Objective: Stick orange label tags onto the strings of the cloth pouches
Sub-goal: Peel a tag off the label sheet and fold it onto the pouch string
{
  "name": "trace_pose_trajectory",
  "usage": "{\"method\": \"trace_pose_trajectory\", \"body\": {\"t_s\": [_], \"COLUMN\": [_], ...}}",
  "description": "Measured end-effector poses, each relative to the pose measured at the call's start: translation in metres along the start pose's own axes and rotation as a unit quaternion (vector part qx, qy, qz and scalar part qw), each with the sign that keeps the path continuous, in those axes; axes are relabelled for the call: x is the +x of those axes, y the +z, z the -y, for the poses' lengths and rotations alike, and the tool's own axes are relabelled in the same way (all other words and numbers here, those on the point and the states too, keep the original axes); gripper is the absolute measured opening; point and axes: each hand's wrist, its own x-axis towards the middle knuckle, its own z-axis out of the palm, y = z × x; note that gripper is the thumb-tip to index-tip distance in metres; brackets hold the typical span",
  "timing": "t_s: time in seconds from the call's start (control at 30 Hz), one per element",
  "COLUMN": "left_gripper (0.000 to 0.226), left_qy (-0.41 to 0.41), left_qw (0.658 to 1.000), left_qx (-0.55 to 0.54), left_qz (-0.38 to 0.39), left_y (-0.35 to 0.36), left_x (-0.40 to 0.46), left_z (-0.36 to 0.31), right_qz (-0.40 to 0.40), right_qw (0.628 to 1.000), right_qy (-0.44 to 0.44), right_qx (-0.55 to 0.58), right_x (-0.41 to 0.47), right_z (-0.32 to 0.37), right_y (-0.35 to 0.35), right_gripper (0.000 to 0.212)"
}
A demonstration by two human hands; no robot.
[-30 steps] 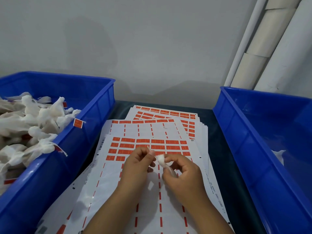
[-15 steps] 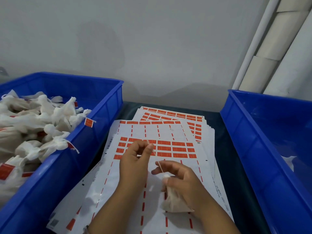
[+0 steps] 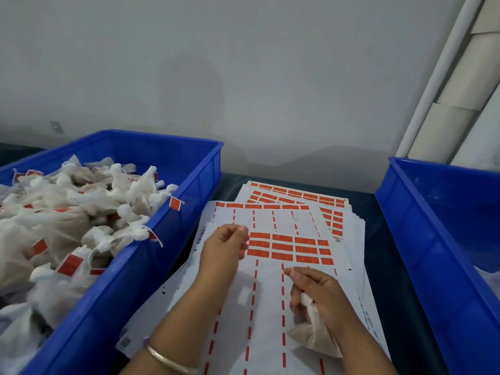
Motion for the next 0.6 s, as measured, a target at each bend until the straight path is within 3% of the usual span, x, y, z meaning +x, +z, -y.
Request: {"method": "trace_pose_trajectory", "body": {"t_s": [0.07,0.17,0.27,0.4,0.6], "left_gripper": [0.009,0.031,0.044,0.070,0.075], "left_qy": [0.035,0.088,0.123,0.130,0.145], "left_qw": [0.985,0.927,0.899,0.832,0.819], "left_qx": [0.171,0.365,0.418,0.531,0.545], "left_qz": [-0.001,-0.003,0.038,0.092,0.101], "left_y": [-0.019,-0.040,-0.046,-0.047,-0.043], "left_x": [0.012,0.021,0.023,0.027,0.031], "left_z": [0.002,0.021,0.039,0.049,0.056], "right_qz": [0.000,0.002,0.001,-0.004,-0.007], "right_qw": [1.000,1.000,1.000,1.000,1.000], "right_qy": [0.003,0.004,0.010,0.010,0.014], "right_qx": [0.007,-0.010,-0.013,-0.012,-0.020], "right_x": [0.001,0.001,0.000,0.000,0.001], "right_z": [0.000,0.000,0.001,0.000,0.000], "right_y": [0.000,0.001,0.001,0.001,0.001], "right_gripper": [0.018,0.018,0.024,0.029,0.030]}}
